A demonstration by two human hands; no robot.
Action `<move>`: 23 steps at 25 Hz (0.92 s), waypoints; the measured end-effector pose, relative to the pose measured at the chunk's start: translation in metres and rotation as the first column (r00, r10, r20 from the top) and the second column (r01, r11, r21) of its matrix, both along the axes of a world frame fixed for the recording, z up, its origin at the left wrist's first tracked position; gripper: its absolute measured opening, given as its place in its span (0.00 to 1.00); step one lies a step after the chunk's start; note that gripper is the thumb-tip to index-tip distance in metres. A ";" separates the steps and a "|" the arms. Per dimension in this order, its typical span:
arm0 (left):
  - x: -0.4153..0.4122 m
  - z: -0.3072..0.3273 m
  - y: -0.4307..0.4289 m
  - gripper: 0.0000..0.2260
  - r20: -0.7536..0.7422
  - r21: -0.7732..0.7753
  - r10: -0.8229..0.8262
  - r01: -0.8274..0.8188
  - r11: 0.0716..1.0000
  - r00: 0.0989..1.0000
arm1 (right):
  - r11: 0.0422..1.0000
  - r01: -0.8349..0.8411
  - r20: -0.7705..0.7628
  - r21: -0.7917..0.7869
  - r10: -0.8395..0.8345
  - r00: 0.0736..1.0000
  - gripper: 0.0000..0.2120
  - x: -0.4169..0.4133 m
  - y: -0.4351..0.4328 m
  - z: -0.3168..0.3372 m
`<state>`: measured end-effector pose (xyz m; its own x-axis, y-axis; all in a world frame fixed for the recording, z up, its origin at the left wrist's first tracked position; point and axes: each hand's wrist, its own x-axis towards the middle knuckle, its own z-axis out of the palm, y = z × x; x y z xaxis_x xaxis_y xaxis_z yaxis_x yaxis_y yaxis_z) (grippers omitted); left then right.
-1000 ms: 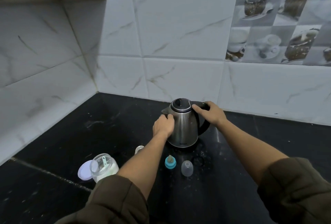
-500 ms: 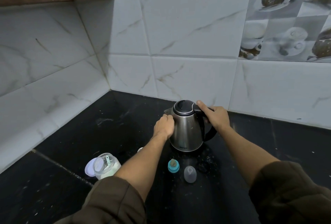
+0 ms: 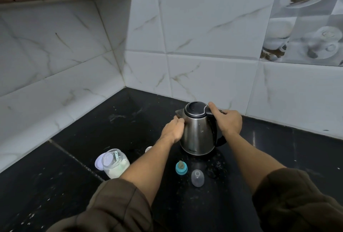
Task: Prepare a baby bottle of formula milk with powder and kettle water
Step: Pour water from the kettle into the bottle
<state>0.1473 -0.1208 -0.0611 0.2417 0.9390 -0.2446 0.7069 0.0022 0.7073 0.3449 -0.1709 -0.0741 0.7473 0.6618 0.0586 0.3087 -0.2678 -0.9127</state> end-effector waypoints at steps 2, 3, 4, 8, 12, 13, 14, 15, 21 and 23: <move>-0.021 -0.003 0.002 0.28 -0.099 0.044 -0.004 0.008 0.999 0.995 | 0.999 0.045 -0.016 0.009 -0.045 0.999 0.41 -0.001 0.004 -0.003; -0.036 -0.005 0.004 0.30 -0.138 0.052 0.018 -0.011 0.999 0.990 | 0.998 0.060 -0.017 0.010 -0.059 0.998 0.40 -0.001 0.006 -0.005; -0.052 -0.007 0.005 0.34 -0.155 0.041 0.040 -0.034 0.999 0.987 | 0.997 0.072 -0.018 0.012 -0.072 0.997 0.39 -0.001 0.007 -0.006; -0.103 -0.009 0.002 0.59 -0.143 -0.075 0.028 -0.039 0.996 0.989 | 0.994 0.108 -0.042 0.025 -0.107 0.993 0.35 -0.006 0.006 -0.005; -0.125 -0.020 -0.002 0.62 -0.193 -0.222 -0.123 0.079 0.972 0.973 | 0.993 0.115 -0.073 0.038 -0.112 0.991 0.34 -0.017 0.001 0.005; -0.126 -0.023 -0.003 0.58 -0.216 -0.235 -0.141 0.089 0.968 0.966 | 0.993 0.108 -0.082 0.050 -0.104 0.991 0.33 -0.020 0.001 0.011; -0.127 -0.025 -0.004 0.54 -0.231 -0.239 -0.144 0.087 0.967 0.962 | 0.993 0.101 -0.090 0.068 -0.094 0.991 0.33 -0.023 0.001 0.016; -0.126 -0.027 -0.004 0.51 -0.235 -0.232 -0.137 0.082 0.969 0.962 | 0.992 0.093 -0.091 0.085 -0.085 0.992 0.33 -0.025 0.002 0.022; -0.132 -0.044 -0.013 0.29 -0.200 -0.091 -0.041 0.023 0.996 0.979 | 0.988 0.058 -0.056 0.143 -0.051 0.997 0.31 -0.042 0.011 0.056; -0.135 -0.051 -0.016 0.26 -0.179 -0.068 -0.004 -0.008 0.998 0.984 | 0.988 0.052 -0.042 0.148 -0.046 0.998 0.31 -0.047 0.013 0.062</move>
